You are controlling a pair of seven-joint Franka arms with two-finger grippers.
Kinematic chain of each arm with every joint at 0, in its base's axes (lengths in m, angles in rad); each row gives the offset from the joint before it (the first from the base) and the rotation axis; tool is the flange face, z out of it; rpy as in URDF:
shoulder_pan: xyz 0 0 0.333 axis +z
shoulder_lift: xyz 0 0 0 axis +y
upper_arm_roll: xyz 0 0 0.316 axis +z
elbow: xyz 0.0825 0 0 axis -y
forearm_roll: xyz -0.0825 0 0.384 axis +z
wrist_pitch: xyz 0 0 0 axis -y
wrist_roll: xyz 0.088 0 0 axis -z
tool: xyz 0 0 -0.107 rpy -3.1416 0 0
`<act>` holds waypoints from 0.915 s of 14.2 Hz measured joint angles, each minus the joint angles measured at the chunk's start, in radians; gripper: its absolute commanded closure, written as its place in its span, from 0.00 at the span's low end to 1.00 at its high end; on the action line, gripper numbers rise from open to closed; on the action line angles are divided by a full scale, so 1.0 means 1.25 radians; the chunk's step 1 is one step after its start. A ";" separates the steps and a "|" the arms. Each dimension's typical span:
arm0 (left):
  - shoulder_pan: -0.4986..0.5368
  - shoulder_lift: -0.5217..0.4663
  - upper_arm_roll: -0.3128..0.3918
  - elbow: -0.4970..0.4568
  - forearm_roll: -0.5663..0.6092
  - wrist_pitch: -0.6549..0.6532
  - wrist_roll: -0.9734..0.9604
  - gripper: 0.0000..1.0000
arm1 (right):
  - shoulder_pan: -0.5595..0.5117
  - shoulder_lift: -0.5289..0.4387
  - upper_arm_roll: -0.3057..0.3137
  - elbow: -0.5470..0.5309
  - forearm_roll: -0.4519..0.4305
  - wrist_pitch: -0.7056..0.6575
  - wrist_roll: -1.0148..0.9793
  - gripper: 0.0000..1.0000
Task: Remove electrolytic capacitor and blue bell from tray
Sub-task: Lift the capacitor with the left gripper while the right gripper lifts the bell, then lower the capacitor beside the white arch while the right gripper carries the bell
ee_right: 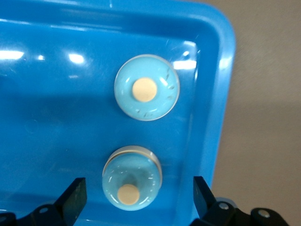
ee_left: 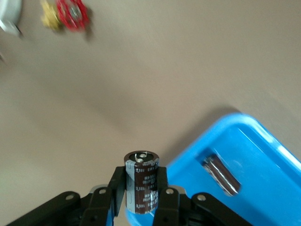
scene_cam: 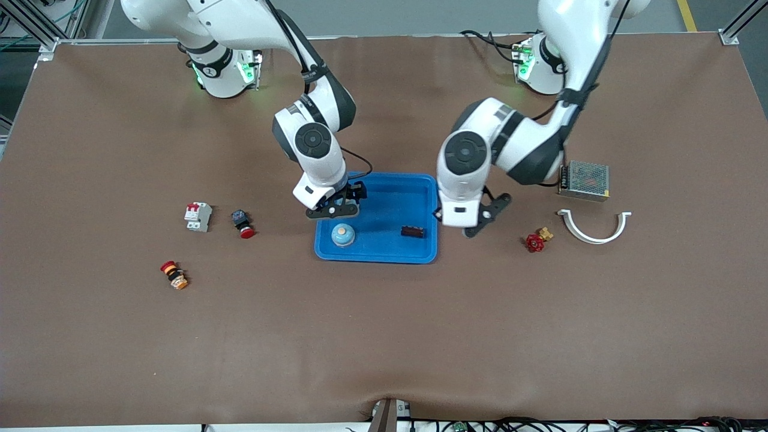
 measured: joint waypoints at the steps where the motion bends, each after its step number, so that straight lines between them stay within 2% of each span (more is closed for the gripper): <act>1: 0.028 -0.010 0.000 -0.001 0.000 -0.021 0.053 1.00 | 0.008 0.008 0.000 -0.001 0.000 0.010 0.009 0.00; 7: 0.181 -0.043 0.001 -0.026 0.009 -0.086 0.339 1.00 | 0.022 0.050 -0.001 -0.001 0.000 0.056 0.019 0.00; 13: 0.316 -0.057 0.001 -0.071 0.090 -0.087 0.561 1.00 | 0.023 0.058 -0.001 -0.001 0.000 0.064 0.019 0.00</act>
